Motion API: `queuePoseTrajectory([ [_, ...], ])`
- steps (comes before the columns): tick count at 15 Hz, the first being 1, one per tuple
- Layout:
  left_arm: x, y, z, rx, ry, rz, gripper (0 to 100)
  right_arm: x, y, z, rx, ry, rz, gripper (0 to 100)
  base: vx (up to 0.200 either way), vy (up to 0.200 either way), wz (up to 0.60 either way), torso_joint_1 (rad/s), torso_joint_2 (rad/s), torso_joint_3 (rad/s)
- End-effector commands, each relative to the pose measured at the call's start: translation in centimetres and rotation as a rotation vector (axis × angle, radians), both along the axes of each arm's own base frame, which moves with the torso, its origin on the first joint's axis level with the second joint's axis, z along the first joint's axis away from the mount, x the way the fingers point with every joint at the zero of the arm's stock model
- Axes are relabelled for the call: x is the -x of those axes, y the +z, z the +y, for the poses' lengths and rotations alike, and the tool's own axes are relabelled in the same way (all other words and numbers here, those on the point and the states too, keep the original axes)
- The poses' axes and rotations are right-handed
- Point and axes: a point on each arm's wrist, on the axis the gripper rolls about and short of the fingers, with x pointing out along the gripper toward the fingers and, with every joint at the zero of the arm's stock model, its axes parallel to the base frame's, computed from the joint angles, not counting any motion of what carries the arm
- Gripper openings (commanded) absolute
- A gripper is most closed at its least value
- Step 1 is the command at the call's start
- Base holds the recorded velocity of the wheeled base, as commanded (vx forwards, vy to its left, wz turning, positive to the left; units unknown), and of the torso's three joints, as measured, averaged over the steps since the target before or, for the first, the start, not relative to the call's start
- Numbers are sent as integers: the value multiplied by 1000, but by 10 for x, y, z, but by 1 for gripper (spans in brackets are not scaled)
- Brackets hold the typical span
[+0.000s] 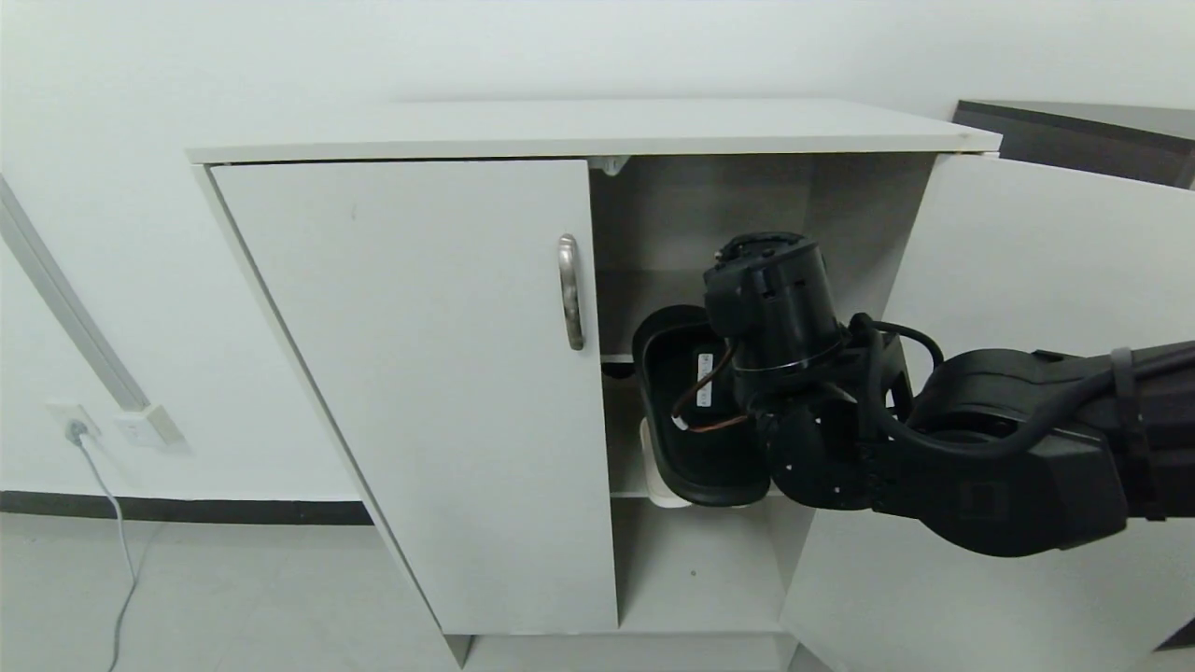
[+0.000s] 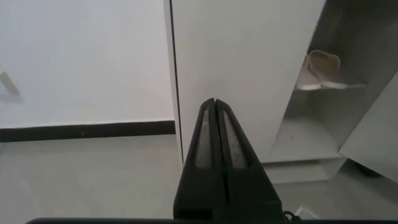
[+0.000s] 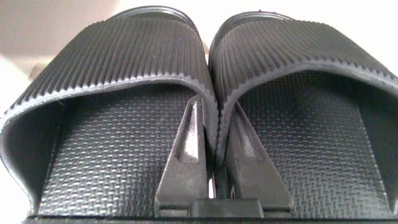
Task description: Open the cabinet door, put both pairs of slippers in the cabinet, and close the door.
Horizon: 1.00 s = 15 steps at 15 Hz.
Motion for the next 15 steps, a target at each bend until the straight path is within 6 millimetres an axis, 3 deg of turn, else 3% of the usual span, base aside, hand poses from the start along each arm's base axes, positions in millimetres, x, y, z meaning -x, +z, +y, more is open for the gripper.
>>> queuePoseTrajectory([
  [1, 0, 0, 0, 3, 0, 0, 0, -1, -2, 1, 5, 0, 3, 0, 200, 0, 0, -7, 2, 7],
  [6, 0, 0, 0, 3, 0, 0, 0, -26, -7, 1, 10, 12, 19, 0, 0, 0, 0, 0, 0, 0],
  [15, 0, 0, 0, 3, 0, 0, 0, -92, -6, 5, 22, -4, -25, 0, 0, 0, 0, 0, 0, 0],
])
